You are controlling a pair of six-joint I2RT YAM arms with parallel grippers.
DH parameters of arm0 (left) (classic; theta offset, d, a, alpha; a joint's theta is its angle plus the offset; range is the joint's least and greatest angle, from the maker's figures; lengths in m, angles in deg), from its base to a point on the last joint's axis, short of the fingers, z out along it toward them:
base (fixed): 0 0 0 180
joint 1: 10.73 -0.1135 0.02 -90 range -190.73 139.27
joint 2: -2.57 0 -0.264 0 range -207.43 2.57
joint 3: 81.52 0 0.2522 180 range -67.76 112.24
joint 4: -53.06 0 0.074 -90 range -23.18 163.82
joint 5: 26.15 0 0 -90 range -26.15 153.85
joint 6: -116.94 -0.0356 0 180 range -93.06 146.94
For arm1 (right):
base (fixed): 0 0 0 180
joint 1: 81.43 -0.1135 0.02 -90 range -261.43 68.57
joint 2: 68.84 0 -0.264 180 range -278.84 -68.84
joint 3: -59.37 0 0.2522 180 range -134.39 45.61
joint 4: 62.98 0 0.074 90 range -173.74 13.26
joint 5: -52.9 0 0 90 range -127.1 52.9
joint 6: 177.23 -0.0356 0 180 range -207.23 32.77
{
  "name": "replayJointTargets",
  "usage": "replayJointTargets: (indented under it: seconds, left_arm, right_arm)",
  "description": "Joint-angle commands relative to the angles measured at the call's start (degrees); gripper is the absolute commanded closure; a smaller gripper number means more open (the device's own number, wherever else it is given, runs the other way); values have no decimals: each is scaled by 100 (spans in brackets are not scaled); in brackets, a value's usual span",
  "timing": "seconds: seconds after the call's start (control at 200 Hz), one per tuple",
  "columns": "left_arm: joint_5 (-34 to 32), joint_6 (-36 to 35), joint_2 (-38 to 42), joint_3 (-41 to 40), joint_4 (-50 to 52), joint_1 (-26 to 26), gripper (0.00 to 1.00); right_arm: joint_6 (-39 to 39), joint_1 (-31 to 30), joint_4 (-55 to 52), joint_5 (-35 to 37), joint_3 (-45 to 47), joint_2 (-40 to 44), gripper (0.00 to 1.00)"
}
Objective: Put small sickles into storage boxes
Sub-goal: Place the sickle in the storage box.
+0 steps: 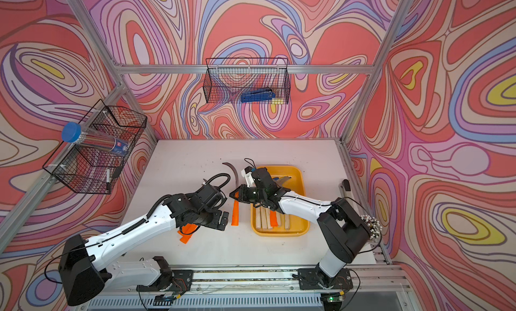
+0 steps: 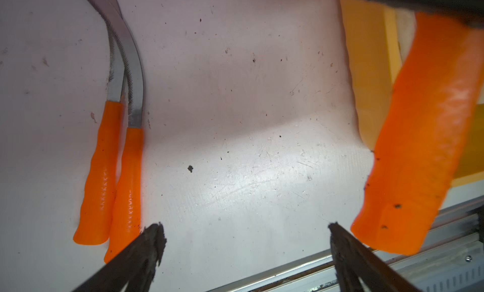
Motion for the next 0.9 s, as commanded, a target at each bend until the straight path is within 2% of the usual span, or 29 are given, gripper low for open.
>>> replayJointTargets:
  seconds: [0.0, 0.155, 0.346, 0.541, 0.896]
  left_arm:
    - [261, 93, 34, -116, -333, -40, 0]
    - [543, 102, -1, -165, -709, -36, 0]
    - [1007, 216, 34, -460, -1444, -36, 1]
    - [1123, 312, -6, -599, -1865, -18, 0]
    - [1498, 440, 51, -913, -2788, -11, 0]
  right_arm:
    - [769, 242, -897, -138, -47, 357, 100]
    - [1134, 700, -1346, -173, 187, 746, 100]
    - [1751, 1071, -2053, 156, 310, 1066, 100]
    - [2271, 1385, -2538, 479, 444, 1206, 100]
    - [2456, 1751, -2806, 1306, 801, 1254, 100]
